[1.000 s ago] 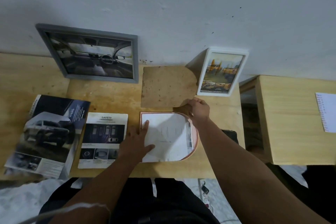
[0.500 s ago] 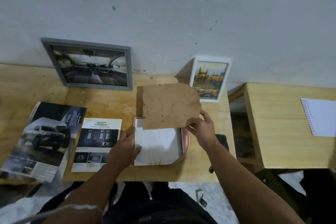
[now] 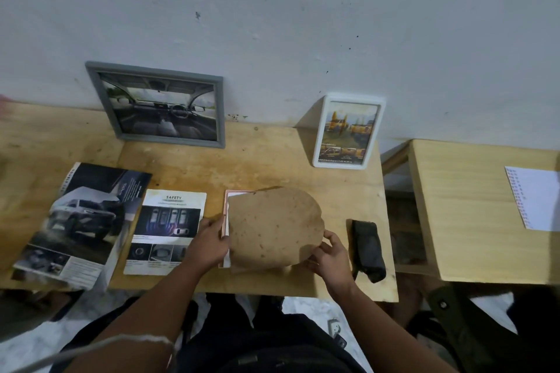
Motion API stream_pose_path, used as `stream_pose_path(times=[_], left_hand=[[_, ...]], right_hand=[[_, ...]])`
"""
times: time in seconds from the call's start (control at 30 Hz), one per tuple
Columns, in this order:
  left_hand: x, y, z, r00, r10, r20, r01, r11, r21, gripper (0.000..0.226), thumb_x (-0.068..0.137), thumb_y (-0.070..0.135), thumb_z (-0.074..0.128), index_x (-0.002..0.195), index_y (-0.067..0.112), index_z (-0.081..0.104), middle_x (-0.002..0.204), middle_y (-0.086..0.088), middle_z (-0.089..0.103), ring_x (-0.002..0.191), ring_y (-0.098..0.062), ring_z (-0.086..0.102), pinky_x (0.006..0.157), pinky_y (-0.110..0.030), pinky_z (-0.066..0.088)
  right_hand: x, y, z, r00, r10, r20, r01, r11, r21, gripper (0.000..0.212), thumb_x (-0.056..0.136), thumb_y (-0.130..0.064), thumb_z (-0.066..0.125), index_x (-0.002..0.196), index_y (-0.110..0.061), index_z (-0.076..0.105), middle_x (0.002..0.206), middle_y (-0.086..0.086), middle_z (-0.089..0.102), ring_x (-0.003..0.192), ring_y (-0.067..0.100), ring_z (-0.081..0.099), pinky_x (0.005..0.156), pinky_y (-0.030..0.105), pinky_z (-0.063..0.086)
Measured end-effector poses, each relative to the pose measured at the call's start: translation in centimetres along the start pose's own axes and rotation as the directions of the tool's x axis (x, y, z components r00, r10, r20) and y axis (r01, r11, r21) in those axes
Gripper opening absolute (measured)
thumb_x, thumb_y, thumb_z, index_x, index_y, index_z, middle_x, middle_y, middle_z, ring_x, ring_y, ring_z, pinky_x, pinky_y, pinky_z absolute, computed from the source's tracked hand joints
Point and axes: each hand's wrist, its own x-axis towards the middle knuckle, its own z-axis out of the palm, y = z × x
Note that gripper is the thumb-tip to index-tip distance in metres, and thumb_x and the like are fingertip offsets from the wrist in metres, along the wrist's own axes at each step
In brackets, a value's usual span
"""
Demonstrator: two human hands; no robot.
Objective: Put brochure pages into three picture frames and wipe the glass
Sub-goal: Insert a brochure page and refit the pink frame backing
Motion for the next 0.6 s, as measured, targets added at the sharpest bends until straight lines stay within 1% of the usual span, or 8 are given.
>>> stream_pose_path(times=[0.07, 0.17, 0.3, 0.37, 0.47, 0.53, 0.57, 0.6], left_hand=[[0.1, 0.1, -0.1, 1.000, -0.006, 0.022, 0.006, 1.000, -0.015, 0.067, 0.100, 0.021, 0.056, 0.162, 0.029, 0.030, 0.162, -0.007, 0.027, 0.141, -0.033, 0.046, 0.115, -0.045, 0.040], [0.4, -0.2, -0.4, 0.998, -0.007, 0.056, 0.009, 1.000, -0.023, 0.072, 0.098, 0.020, 0.059, 0.163, 0.029, 0.028, 0.160, -0.009, 0.028, 0.142, -0.033, 0.045, 0.116, -0.043, 0.038], [0.6, -0.4, -0.8, 0.997, -0.012, 0.080, 0.009, 0.999, 0.038, 0.071, 0.099, 0.023, 0.058, 0.163, 0.023, 0.028, 0.162, -0.009, 0.026, 0.141, -0.032, 0.047, 0.116, -0.041, 0.040], [0.6, -0.2, -0.9, 0.996, -0.015, 0.083, 0.011, 0.999, 0.053, 0.069, 0.100, 0.024, 0.058, 0.163, 0.022, 0.029, 0.163, -0.008, 0.024, 0.139, -0.031, 0.049, 0.116, -0.042, 0.041], [0.5, 0.0, -0.9, 0.996, -0.017, 0.089, 0.011, 0.998, 0.060, 0.070, 0.100, 0.025, 0.058, 0.163, 0.021, 0.028, 0.163, -0.009, 0.024, 0.140, -0.031, 0.047, 0.118, -0.041, 0.039], [0.4, 0.0, -0.9, 0.996, -0.018, 0.087, 0.012, 0.998, 0.068, 0.071, 0.100, 0.027, 0.059, 0.163, 0.021, 0.028, 0.162, -0.009, 0.025, 0.140, -0.031, 0.047, 0.119, -0.042, 0.039], [0.4, 0.1, -0.9, 0.996, -0.019, 0.085, 0.013, 0.997, 0.071, 0.070, 0.101, 0.027, 0.058, 0.163, 0.021, 0.027, 0.161, -0.009, 0.025, 0.140, -0.031, 0.047, 0.118, -0.043, 0.039], [0.3, 0.2, -0.9, 0.996, -0.019, 0.083, 0.013, 0.997, 0.074, 0.070, 0.101, 0.027, 0.058, 0.163, 0.020, 0.028, 0.161, -0.009, 0.026, 0.139, -0.031, 0.048, 0.118, -0.044, 0.040]], right_hand=[[0.4, 0.5, 0.4, 1.000, 0.014, -0.008, -0.014, 1.000, -0.026, 0.033, 0.097, 0.007, 0.056, 0.122, -0.015, 0.054, 0.107, 0.013, 0.075, 0.096, 0.035, 0.073, 0.072, 0.043, 0.064], [1.1, 1.1, 0.7, 0.999, 0.038, -0.020, -0.039, 0.998, -0.045, 0.033, 0.097, 0.010, 0.053, 0.120, -0.013, 0.052, 0.110, 0.015, 0.073, 0.100, 0.034, 0.072, 0.070, 0.039, 0.064], [1.7, 1.6, 0.9, 0.996, 0.080, -0.033, -0.080, 0.997, -0.015, 0.036, 0.095, 0.013, 0.049, 0.121, -0.011, 0.050, 0.114, 0.017, 0.072, 0.103, 0.037, 0.070, 0.067, 0.038, 0.063], [1.7, 1.6, 0.9, 0.996, 0.078, -0.034, -0.079, 0.997, -0.016, 0.035, 0.096, 0.013, 0.050, 0.122, -0.011, 0.050, 0.114, 0.018, 0.071, 0.103, 0.037, 0.070, 0.066, 0.038, 0.062], [1.8, 1.6, 0.9, 0.998, 0.060, -0.036, -0.061, 0.997, -0.041, 0.033, 0.096, 0.012, 0.051, 0.118, -0.013, 0.050, 0.113, 0.017, 0.071, 0.102, 0.034, 0.070, 0.067, 0.038, 0.063], [1.9, 1.6, 0.8, 0.998, 0.043, -0.038, -0.047, 0.994, -0.101, 0.030, 0.097, 0.008, 0.054, 0.118, -0.014, 0.051, 0.115, 0.017, 0.071, 0.102, 0.032, 0.070, 0.068, 0.036, 0.063], [2.1, 1.7, 0.7, 0.999, 0.027, -0.039, -0.033, 0.986, -0.164, 0.030, 0.098, 0.004, 0.056, 0.121, -0.015, 0.051, 0.116, 0.016, 0.072, 0.100, 0.030, 0.071, 0.067, 0.033, 0.063], [2.3, 1.8, 0.6, 0.999, -0.003, -0.041, -0.008, 0.963, -0.268, 0.034, 0.099, -0.002, 0.059, 0.128, -0.016, 0.050, 0.115, 0.014, 0.073, 0.097, 0.026, 0.072, 0.065, 0.029, 0.061]])
